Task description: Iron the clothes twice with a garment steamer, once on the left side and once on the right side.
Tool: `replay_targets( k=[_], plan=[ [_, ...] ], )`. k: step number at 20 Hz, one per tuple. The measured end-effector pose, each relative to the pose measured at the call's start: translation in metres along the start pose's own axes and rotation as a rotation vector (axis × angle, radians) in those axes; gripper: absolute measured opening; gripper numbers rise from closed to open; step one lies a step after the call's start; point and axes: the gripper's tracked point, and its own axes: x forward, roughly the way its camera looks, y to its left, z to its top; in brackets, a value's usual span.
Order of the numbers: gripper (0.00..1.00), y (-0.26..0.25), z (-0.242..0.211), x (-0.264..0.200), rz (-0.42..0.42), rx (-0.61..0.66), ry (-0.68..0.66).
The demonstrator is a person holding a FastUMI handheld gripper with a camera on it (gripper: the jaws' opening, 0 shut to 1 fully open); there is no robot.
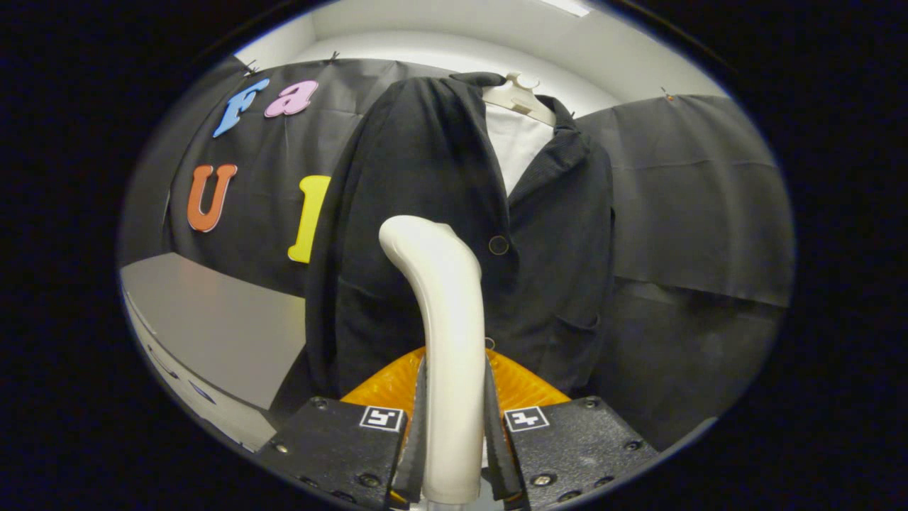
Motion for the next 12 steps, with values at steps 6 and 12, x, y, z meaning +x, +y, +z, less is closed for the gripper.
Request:
replay_targets(
  k=[6,12],
  plan=[
    [0.39,0.001,-0.022,0.004,-0.007,-0.012,0.052],
    [0.39,0.008,-0.054,0.003,-0.01,-0.037,0.097]
  ],
)
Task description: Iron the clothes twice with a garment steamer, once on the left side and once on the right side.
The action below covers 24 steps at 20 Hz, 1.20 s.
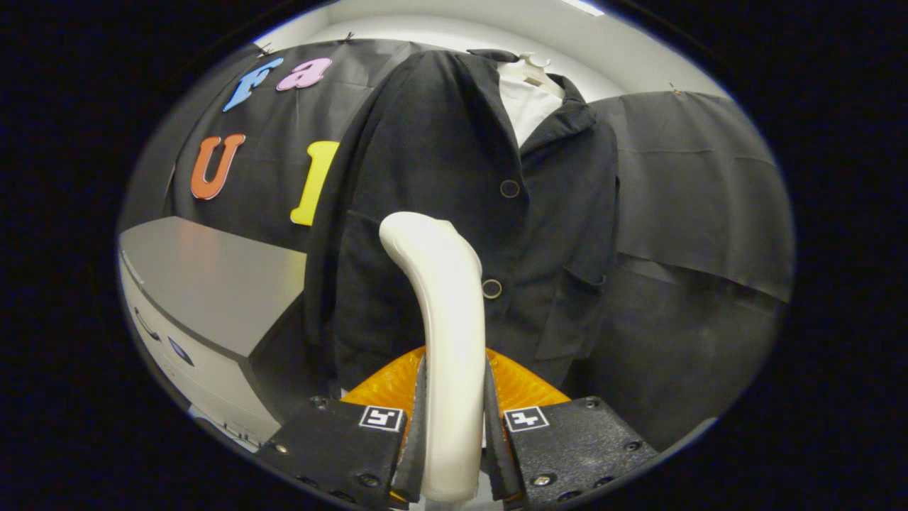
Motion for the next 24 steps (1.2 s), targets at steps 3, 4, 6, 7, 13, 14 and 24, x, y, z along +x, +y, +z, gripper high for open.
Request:
replay_targets(
  k=[3,4,6,7,13,14,24],
  plan=[
    [0.39,0.0,-0.02,-0.007,-0.002,-0.01,0.031],
    [0.39,0.002,-0.026,-0.007,-0.002,-0.01,0.043],
    [0.39,0.003,-0.035,-0.004,-0.002,-0.009,0.069],
    [0.39,0.005,-0.044,-0.005,-0.003,-0.009,0.083],
    [0.39,0.01,-0.079,-0.006,-0.011,-0.025,0.146],
    [0.39,0.011,-0.084,-0.005,-0.012,-0.032,0.155],
    [0.39,0.016,-0.13,-0.006,-0.011,-0.072,0.241]
  ],
)
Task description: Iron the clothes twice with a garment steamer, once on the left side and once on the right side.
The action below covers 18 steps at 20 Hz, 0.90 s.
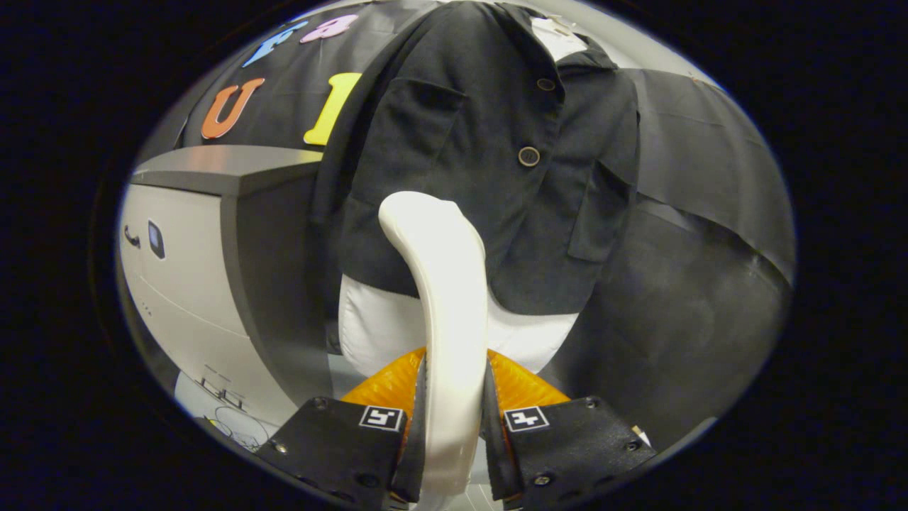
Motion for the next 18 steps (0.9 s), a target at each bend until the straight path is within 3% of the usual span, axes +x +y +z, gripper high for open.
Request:
replay_targets(
  k=[9,13,18],
  plan=[
    [0.39,0.003,-0.017,-0.003,0.05,0.033,0.057],
    [0.39,-0.022,0.014,-0.024,0.044,0.118,-0.002],
    [0.39,-0.092,0.087,-0.05,-0.02,0.242,-0.149]
  ],
)
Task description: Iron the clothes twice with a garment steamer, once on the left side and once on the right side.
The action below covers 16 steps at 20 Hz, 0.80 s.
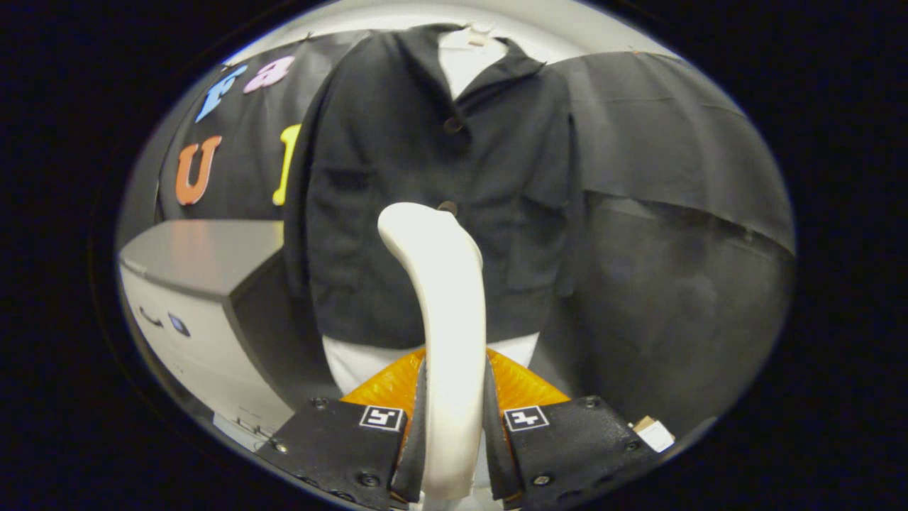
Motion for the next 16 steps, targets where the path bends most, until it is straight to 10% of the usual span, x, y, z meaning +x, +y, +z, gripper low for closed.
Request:
replay_targets(
  k=[16],
  plan=[
    [0.38,-0.137,0.304,-0.012,-0.16,0.079,-0.55]
  ],
)
